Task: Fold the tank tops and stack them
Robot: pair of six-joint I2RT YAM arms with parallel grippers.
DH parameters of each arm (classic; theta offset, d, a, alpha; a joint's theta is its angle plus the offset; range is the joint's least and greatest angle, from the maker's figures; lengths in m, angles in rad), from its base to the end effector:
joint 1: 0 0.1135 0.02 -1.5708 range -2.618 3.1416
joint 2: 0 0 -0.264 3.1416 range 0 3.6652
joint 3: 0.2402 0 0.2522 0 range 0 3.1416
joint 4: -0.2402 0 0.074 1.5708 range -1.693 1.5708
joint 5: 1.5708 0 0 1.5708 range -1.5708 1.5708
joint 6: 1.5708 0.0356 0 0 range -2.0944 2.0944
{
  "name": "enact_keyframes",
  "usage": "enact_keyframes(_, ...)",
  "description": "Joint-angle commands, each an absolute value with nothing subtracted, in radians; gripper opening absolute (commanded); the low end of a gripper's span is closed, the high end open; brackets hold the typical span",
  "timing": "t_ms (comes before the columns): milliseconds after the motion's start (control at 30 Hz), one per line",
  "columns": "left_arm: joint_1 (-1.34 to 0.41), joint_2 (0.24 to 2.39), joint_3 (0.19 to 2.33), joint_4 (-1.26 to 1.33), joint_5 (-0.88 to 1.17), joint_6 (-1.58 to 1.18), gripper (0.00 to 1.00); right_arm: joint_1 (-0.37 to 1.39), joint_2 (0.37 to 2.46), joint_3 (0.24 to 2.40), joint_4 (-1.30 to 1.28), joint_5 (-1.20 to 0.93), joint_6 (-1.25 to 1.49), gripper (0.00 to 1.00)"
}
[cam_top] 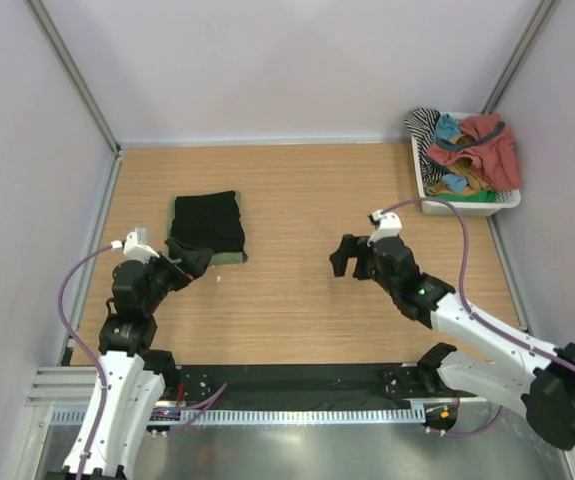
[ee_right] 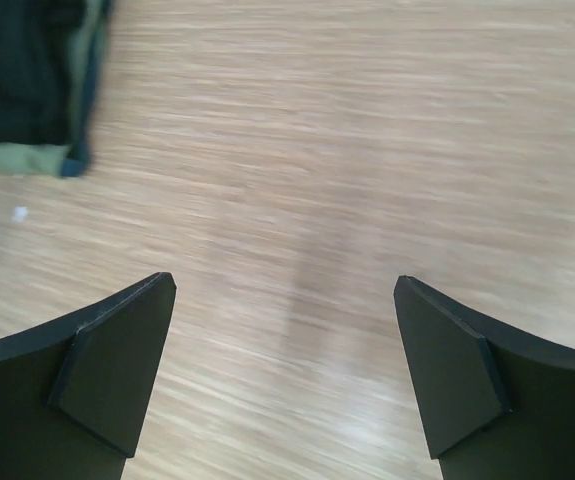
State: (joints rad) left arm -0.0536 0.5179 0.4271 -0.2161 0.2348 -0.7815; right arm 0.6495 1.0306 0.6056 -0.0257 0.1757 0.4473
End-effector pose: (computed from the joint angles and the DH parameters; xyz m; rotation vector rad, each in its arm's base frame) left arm 0.1429 -0.0160 0.2489 -0.5339 1.8722 -0.7850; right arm 0.1872 0.1343 0.2461 -0.0942 2.0506 0.5159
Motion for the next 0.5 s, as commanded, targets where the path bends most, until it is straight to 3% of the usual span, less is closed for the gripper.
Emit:
enact_keyframes(0, -0.058, 0.425, 0.362, -0.225, 0.232, -0.713, 1.00, 0.650, 0.876, 0.465, 0.027, 0.386, 0.446, 0.98)
enact_keyframes(167, -0.069, 0.286, 0.276, -0.230, 0.216, -0.649, 1.00, 0.650, 0.740, 0.280, 0.141, 0.417, 0.471, 0.98)
enact_keyframes(467, -0.071, 0.224, 0.207, -0.209, 0.193, -0.695, 1.00, 0.650, 0.730, 0.285, 0.118, 0.445, 0.476, 0.98)
